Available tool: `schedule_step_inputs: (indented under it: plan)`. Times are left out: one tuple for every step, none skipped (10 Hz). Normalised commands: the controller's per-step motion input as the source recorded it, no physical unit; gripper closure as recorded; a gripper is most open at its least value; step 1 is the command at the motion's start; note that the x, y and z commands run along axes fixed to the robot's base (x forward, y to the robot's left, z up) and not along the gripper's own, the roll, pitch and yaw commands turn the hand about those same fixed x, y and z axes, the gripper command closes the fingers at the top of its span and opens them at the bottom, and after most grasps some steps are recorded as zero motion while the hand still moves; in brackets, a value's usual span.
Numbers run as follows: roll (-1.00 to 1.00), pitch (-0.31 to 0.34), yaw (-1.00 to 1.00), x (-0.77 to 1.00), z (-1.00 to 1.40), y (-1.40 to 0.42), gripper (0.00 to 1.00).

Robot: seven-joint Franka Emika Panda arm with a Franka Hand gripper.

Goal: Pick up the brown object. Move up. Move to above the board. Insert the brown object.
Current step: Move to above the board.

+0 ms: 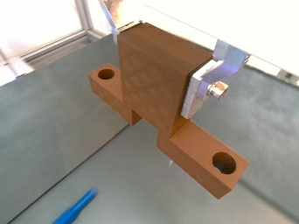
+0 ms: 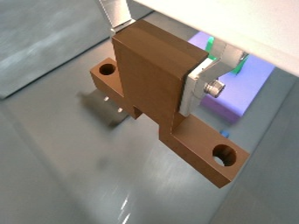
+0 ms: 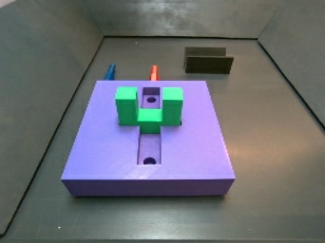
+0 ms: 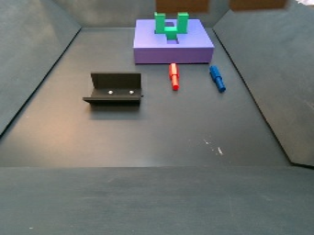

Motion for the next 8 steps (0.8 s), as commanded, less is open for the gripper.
schedule_step_inputs:
  plan:
    - [0.00, 0.029, 0.01, 0.20, 0.14, -1.40, 1.00]
    - [-0.01, 0.026, 0.01, 0.20, 0.14, -1.40, 1.00]
    - [-0.01, 0.031, 0.01, 0.21, 0.14, -1.40, 1.00]
    - [0.00, 0.045, 0.01, 0.21, 0.15, -1.40, 1.00]
    - [0.00, 0.077, 0.01, 0.22, 0.15, -1.40, 1.00]
    - [0.00, 0.103, 0.01, 0.24, 0.15, -1.40, 1.00]
    - [0.00, 0.122, 0.01, 0.26, 0.15, -1.40, 1.00]
    - [0.00, 0.150, 0.01, 0.29, 0.17, -1.40, 1.00]
